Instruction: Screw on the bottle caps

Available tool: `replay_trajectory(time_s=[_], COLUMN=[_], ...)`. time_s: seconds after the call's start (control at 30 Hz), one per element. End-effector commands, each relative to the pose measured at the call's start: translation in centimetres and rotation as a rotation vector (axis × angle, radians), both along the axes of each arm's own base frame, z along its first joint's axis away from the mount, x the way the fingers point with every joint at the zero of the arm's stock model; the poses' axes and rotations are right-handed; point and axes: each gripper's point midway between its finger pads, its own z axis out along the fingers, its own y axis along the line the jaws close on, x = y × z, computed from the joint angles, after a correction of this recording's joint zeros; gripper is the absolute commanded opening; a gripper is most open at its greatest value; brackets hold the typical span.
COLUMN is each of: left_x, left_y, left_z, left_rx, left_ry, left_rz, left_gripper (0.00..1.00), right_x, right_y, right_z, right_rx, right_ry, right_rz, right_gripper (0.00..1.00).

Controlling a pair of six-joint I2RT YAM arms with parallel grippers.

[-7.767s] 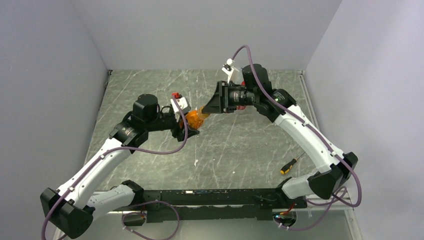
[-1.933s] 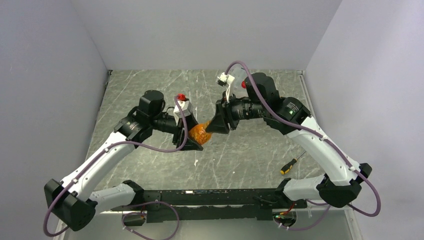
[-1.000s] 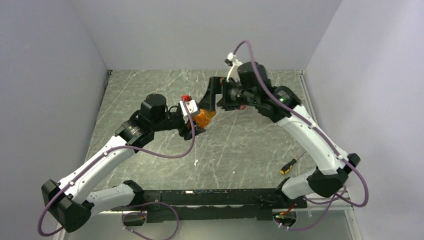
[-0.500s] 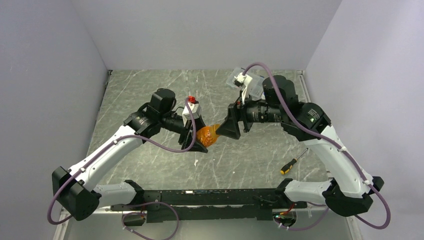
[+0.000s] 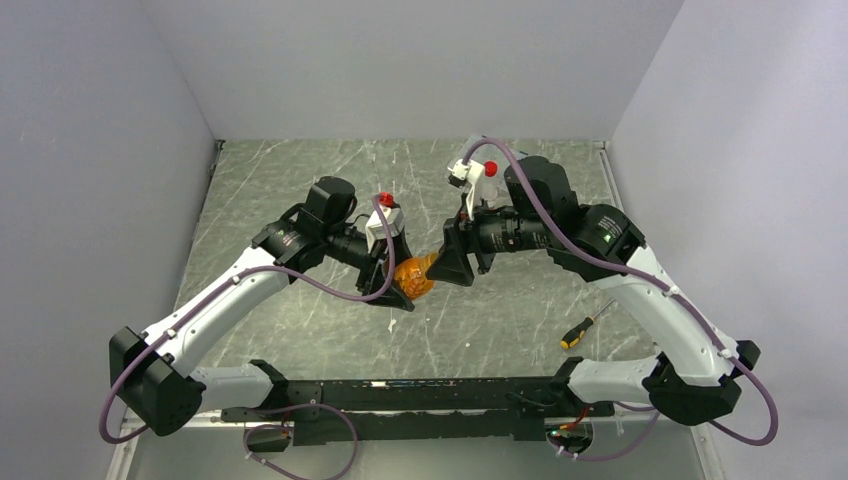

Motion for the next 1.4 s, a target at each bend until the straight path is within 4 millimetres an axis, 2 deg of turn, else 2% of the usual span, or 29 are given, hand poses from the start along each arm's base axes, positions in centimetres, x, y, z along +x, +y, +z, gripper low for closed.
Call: replay_trajectory(time_s=[0.0, 0.17, 0.2, 0.3, 0.4, 0.53, 0.6, 0.7, 0.73, 0.83, 0.97, 1.13, 1.27, 1.37], left_x=[-0.3, -0.1, -0.1, 0.2, 1.4, 4.7, 6.6, 8.0, 8.0, 7.8, 7.5, 7.5, 7.4, 7.2], left_y=[0.0, -0.1, -0.1, -0.1, -0.2, -0.1, 0.2, 0.7, 0.8, 0.7, 0.6, 0.8, 0.8, 0.7], left_z=[1.9, 1.9, 1.9, 1.9, 1.7, 1.8, 2.2, 3.1, 3.2, 3.1, 2.6, 2.3, 2.1, 1.8], left_rx=[-0.049, -0.049, -0.048, -0.044, -0.035, -0.027, -0.027, -0.043, -0.047, -0.042, -0.036, -0.026, -0.025, -0.024], left_ry=[-0.024, -0.032, -0.034, -0.053, -0.105, -0.234, -0.304, -0.375, -0.386, -0.384, -0.368, -0.367, -0.363, -0.354], left_rz=[-0.034, -0.027, -0.024, -0.004, 0.067, 0.263, 0.373, 0.457, 0.459, 0.445, 0.426, 0.432, 0.425, 0.418], left_gripper=[0.00, 0.00, 0.00, 0.00, 0.00, 0.00, 0.00, 0.00, 0.00, 0.00, 0.00, 0.00, 0.00, 0.00], right_x=[0.2, 0.0, 0.0, 0.7, 0.8, 0.9, 1.3, 1.9, 2.3, 3.2, 3.7, 3.9, 4.1, 4.3], right_y=[0.3, 0.7, 0.7, 0.6, 1.2, 2.7, 3.3, 3.6, 3.6, 3.2, 3.3, 3.4, 3.2, 2.8], right_z=[0.3, -0.1, -0.2, -0.4, -0.4, -0.7, -1.0, -0.9, -1.0, -0.9, -0.5, -0.6, -0.3, 0.0], right_rx=[-0.002, -0.018, -0.025, -0.044, -0.037, -0.011, -0.007, 0.002, -0.005, -0.014, 0.000, -0.011, -0.001, 0.007], right_ry=[-0.031, -0.008, -0.005, 0.010, 0.068, 0.221, 0.285, 0.329, 0.328, 0.298, 0.289, 0.287, 0.274, 0.261], right_rz=[0.002, 0.016, 0.012, -0.044, -0.070, -0.126, -0.169, -0.231, -0.254, -0.309, -0.329, -0.327, -0.344, -0.372], right_gripper=[0.59, 0.50, 0.45, 0.23, 0.12, 0.00, 0.00, 0.00, 0.06, 0.39, 0.55, 0.59, 0.51, 0.53])
